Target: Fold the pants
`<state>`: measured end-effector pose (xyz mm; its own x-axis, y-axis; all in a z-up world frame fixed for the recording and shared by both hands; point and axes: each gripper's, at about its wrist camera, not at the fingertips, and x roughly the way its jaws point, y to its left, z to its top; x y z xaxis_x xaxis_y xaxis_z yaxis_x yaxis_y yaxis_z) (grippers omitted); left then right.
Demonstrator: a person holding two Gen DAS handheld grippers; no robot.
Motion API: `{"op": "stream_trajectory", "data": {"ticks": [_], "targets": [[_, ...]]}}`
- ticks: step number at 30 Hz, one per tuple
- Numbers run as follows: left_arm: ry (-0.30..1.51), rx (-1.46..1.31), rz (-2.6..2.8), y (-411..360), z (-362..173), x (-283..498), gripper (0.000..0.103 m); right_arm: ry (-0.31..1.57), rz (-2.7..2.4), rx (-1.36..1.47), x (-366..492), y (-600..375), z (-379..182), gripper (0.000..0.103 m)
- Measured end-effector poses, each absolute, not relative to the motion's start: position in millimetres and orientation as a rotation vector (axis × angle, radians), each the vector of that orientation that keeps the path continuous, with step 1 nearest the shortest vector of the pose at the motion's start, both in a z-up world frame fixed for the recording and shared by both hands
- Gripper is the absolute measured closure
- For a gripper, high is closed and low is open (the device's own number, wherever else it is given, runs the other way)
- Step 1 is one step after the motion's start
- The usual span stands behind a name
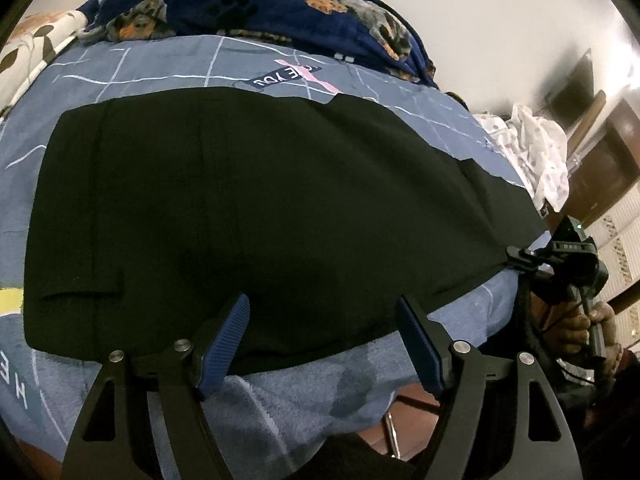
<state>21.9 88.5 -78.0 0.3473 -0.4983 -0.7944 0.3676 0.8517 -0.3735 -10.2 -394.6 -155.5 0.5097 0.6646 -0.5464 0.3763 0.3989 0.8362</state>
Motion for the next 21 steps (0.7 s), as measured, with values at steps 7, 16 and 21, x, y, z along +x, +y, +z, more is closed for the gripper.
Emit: {"op": "stream_trajectory", "data": {"ticks": [7,16,21], "targets": [[1.058,-0.031,-0.539,78.1,-80.3,15.0,0.027,1.074,0.275,1.226,-5.0,-388.0,-151.0,0.088],[1.066,-0.051,-0.544,83.0,-79.4,17.4,0.027,1.083,0.358,1.212,10.3,-352.9,-143.8,0.069],[1.068,-0.051,-0.542,82.6,-79.2,16.8,0.027,1.134,0.356,1.085,17.5,-321.9,-143.5,0.079]]}}
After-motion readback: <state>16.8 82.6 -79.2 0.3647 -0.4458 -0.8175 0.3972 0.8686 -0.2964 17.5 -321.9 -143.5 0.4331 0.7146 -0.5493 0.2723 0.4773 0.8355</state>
